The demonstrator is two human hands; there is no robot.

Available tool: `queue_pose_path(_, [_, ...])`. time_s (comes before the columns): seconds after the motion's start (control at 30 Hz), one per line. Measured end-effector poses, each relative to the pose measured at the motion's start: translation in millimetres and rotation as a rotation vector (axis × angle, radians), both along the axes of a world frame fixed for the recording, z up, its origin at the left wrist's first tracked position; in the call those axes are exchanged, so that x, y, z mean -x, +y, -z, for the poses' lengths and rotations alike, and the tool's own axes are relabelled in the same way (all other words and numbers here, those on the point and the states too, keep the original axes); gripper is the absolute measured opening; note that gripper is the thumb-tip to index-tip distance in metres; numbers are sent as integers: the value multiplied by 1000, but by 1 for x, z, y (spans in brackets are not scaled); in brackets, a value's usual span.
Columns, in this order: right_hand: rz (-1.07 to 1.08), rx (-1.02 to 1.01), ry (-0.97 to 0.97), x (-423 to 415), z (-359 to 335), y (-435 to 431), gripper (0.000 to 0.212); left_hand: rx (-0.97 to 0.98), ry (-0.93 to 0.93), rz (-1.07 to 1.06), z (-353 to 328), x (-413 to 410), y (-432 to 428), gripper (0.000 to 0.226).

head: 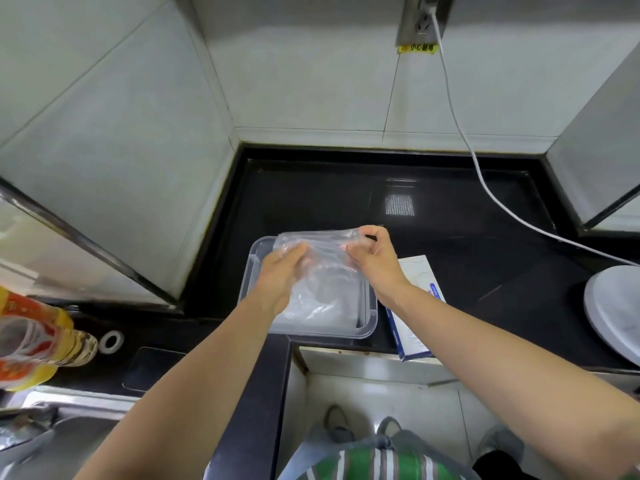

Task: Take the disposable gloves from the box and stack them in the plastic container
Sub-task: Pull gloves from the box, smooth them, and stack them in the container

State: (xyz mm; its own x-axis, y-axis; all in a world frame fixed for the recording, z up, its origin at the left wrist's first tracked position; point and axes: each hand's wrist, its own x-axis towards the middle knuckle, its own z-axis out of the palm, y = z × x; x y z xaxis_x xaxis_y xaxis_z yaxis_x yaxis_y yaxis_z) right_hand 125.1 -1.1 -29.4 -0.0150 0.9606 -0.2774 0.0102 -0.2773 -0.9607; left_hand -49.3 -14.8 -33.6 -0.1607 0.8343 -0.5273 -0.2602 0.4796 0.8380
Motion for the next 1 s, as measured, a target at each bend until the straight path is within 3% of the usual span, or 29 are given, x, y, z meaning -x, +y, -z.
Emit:
queue_pose_path(0.1, [95, 4, 46, 1, -3, 2, 36, -148, 213, -5, -3, 11, -1, 17])
queue_pose_path(0.2, [83, 132, 71, 4, -1, 11, 30, -134, 278, 98, -4, 23, -3, 27])
queue_pose_path(0.27, [-87, 283, 51, 10, 0, 15, 60, -93, 285, 202, -4, 27, -5, 32])
queue_pose_path(0.3, [-163, 328, 37, 13, 0, 14, 62, -79, 281, 238, -3, 29, -6, 32])
queue_pose_path(0.37, [-189, 265, -59, 19, 4, 12, 34, -57, 283, 256, -2, 32, -7, 29])
queue_pose_path(0.5, [4, 15, -203, 25, 10, 14, 34, 75, 215, 151, 4, 37, -2, 44])
queue_pose_path(0.6, [-21, -73, -334, 30, 13, 12, 18, 149, 55, 117, 8, 31, 2, 35])
queue_pose_path(0.73, [35, -103, -400, 30, 22, 14, 16, 49, 317, 0, 19, 18, 5, 21])
queue_pose_path(0.87, [86, -72, -407, 22, 24, 18, 20, -135, 761, 126, 28, 18, -2, 28])
queue_pose_path(1.0, [214, -143, -423, 12, 16, 22, 9, -164, 1106, 259, 39, 26, -2, 35])
